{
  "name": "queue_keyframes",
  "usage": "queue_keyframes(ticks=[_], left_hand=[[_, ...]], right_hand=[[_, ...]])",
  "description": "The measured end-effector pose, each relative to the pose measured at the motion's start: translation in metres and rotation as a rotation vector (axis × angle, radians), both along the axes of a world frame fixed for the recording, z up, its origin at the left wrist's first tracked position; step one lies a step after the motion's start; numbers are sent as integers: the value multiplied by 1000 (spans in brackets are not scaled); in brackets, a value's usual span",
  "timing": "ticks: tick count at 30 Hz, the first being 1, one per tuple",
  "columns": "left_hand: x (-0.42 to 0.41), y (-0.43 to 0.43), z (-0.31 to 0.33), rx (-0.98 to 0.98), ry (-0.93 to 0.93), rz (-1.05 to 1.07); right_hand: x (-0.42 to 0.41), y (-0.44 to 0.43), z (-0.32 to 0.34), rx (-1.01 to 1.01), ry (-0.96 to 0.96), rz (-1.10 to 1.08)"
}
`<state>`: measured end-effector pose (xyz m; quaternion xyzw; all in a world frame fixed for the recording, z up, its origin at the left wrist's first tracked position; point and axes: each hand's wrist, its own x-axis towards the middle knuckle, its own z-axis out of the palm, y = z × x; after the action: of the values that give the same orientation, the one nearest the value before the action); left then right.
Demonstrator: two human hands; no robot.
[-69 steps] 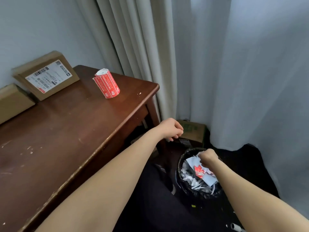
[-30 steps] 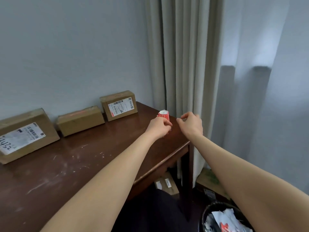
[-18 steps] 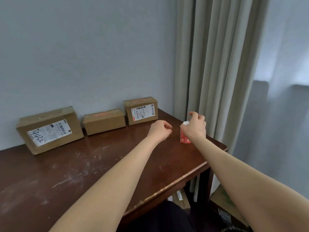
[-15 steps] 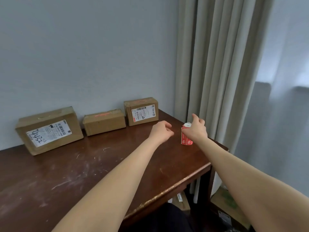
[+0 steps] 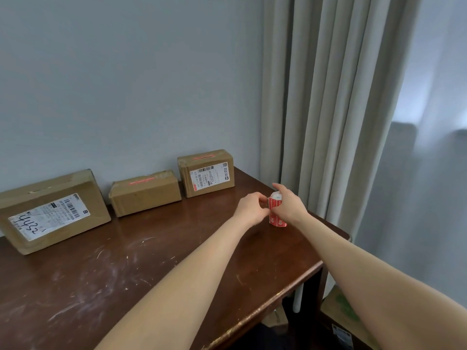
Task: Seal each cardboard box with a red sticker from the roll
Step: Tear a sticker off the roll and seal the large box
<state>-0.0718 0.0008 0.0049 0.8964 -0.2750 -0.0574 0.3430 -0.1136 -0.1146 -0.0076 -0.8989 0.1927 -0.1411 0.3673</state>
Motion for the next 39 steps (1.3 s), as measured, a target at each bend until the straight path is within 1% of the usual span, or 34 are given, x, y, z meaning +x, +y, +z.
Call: queue_keyframes(ticks=[6, 9, 12, 19, 28, 34, 39], left_hand=[[17, 10, 1, -23, -3, 42], [24, 18, 1, -74, 15, 71], [27, 26, 2, -124, 48, 84], [33, 39, -1, -122, 34, 144], [31, 44, 0, -96, 21, 189], [33, 44, 1, -86, -15, 205], [35, 51, -3, -68, -51, 223]], right_hand=[[18, 12, -2, -63, -51, 0], [26, 18, -2, -100, -54, 22], [31, 20, -1, -122, -35, 42], [36, 24, 0, -209, 35, 86], [30, 21, 15, -371, 100, 333], [27, 18, 17, -392, 118, 244], [20, 16, 16, -424, 138, 266]])
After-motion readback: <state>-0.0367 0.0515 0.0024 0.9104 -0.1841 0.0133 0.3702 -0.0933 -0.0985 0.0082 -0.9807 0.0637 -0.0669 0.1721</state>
